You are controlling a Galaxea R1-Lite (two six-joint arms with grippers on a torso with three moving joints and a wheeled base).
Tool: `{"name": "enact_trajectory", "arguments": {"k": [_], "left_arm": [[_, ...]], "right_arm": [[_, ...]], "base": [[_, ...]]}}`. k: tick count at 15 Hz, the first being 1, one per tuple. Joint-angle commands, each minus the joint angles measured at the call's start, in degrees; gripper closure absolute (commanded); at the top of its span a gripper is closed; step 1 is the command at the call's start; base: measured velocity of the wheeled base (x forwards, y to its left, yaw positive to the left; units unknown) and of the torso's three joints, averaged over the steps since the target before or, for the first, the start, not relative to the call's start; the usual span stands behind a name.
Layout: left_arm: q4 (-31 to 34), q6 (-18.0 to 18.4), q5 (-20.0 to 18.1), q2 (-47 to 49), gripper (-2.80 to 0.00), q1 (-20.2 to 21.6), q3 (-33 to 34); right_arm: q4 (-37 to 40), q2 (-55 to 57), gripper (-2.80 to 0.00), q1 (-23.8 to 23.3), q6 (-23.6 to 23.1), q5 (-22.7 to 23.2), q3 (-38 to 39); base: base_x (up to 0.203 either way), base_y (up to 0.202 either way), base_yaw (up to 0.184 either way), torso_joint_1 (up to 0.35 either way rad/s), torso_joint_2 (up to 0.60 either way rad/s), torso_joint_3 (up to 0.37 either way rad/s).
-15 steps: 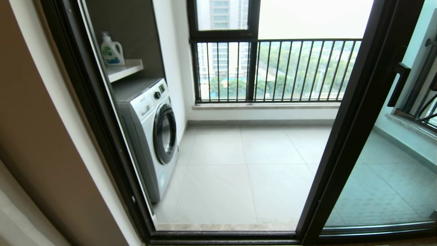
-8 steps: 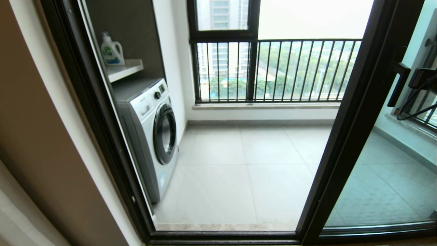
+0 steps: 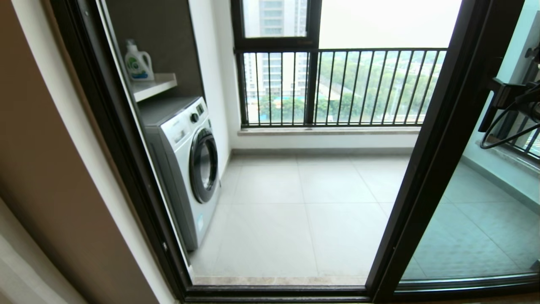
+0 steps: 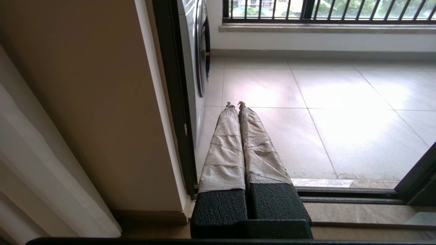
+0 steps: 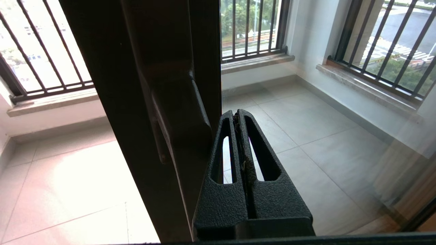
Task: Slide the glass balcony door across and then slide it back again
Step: Close the slid door
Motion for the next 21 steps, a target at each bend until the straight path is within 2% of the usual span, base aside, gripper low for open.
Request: {"name": "enact_trajectory", "arguments": {"k": [1,21], "left_arm": [[0.0,0.0,0.0,0.1,0.0,0.0,0.0],[0.0,0.0,0.0,0.1,0.0,0.0,0.0]], "right_arm": [[-0.2,-0.4,0.0,0.3,0.0,0.1,0.2],[-0.2,-1.6,0.0,5.5,0.0,-1.2,1.4]], "base": [[0.0,0.0,0.0,0.0,0.0,0.0],[0.0,0.0,0.0,0.0,0.0,0.0]]}}
